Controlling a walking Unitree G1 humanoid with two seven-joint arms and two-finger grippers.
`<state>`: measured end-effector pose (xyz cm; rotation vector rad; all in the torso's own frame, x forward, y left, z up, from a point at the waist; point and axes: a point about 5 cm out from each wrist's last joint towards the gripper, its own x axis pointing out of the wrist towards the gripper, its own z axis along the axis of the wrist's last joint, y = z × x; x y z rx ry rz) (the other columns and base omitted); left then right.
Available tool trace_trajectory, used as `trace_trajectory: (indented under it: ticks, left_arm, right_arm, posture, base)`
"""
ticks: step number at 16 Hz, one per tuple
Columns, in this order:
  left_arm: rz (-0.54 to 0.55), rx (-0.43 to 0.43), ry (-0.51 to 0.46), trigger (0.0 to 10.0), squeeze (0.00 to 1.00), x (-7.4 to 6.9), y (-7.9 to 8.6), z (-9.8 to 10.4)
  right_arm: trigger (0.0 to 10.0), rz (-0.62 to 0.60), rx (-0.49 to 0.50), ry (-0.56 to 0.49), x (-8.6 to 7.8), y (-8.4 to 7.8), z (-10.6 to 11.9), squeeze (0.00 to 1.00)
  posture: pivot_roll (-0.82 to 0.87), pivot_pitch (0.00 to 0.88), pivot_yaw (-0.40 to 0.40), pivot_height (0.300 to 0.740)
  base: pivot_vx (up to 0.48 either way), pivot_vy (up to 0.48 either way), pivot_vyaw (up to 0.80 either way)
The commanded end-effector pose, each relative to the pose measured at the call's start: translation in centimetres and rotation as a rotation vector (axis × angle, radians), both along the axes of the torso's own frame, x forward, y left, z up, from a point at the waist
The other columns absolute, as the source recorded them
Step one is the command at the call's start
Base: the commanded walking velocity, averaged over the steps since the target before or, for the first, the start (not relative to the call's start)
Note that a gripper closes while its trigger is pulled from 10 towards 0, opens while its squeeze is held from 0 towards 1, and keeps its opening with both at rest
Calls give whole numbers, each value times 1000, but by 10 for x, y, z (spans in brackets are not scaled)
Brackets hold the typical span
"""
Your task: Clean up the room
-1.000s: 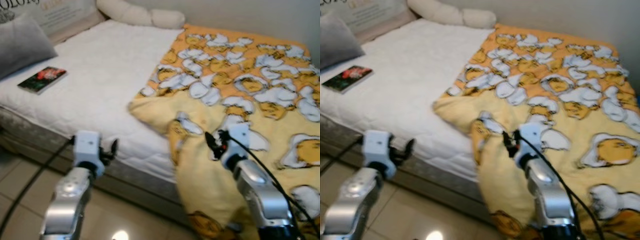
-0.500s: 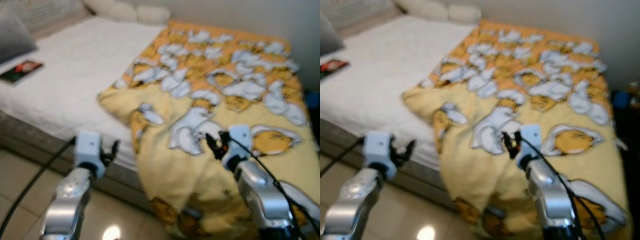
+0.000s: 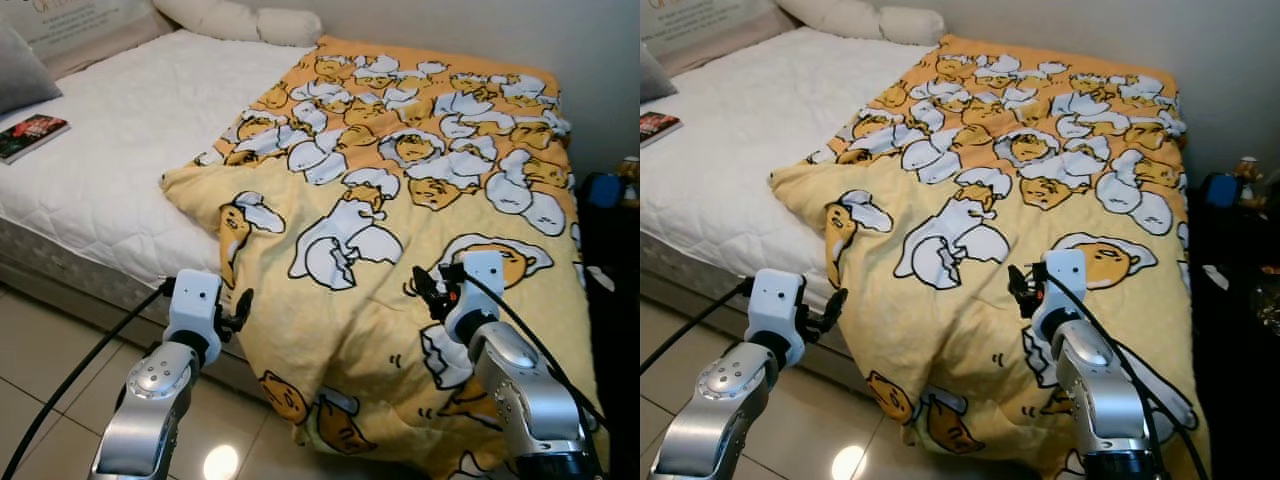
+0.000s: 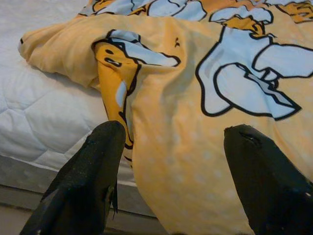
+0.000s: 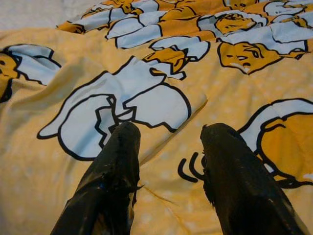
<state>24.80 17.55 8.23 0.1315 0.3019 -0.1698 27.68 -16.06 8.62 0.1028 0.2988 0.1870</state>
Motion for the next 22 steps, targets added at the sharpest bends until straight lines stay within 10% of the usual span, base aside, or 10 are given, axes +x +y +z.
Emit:
trace_trajectory:
  ticks: [1,2,10,17,18,19,22]
  left_arm:
    - [-16,16,-16,10000,0,1,-1,4]
    - [-25,18,-15,10000,0,1,-2,3]
    - [-169,67,-10,10000,0,2,-4,14]
    - [-503,24,6,10000,0,3,7,59]
    - [-523,36,19,10000,0,1,11,62]
    - [-533,40,26,10000,0,1,14,64]
    - [-545,46,41,10000,0,-1,18,67]
  right_arm:
    - [10000,-11,61,51,4,3,-6,655]
    - [10000,-12,83,107,8,6,-13,1000]
    - [10000,-34,144,215,73,39,-15,1000]
    - [10000,-145,83,305,88,45,-12,1000]
    - [10000,-149,90,317,88,48,-12,776]
    - [10000,-147,106,319,88,51,-12,0]
    - [10000,-96,234,323,89,67,-7,0]
  posture:
    - [-103,0,20,740]
    - [-108,0,27,740]
    - [-73,98,12,740]
    - [-31,302,11,740]
    - [-24,325,22,740]
    - [-21,330,25,740]
    - [-13,338,21,740]
  base:
    - [0,0,0]
    - [0,0,0]
    - [0,0,0]
    - [0,0,0]
    - [0,0,0]
    - [0,0,0]
    - [0,0,0]
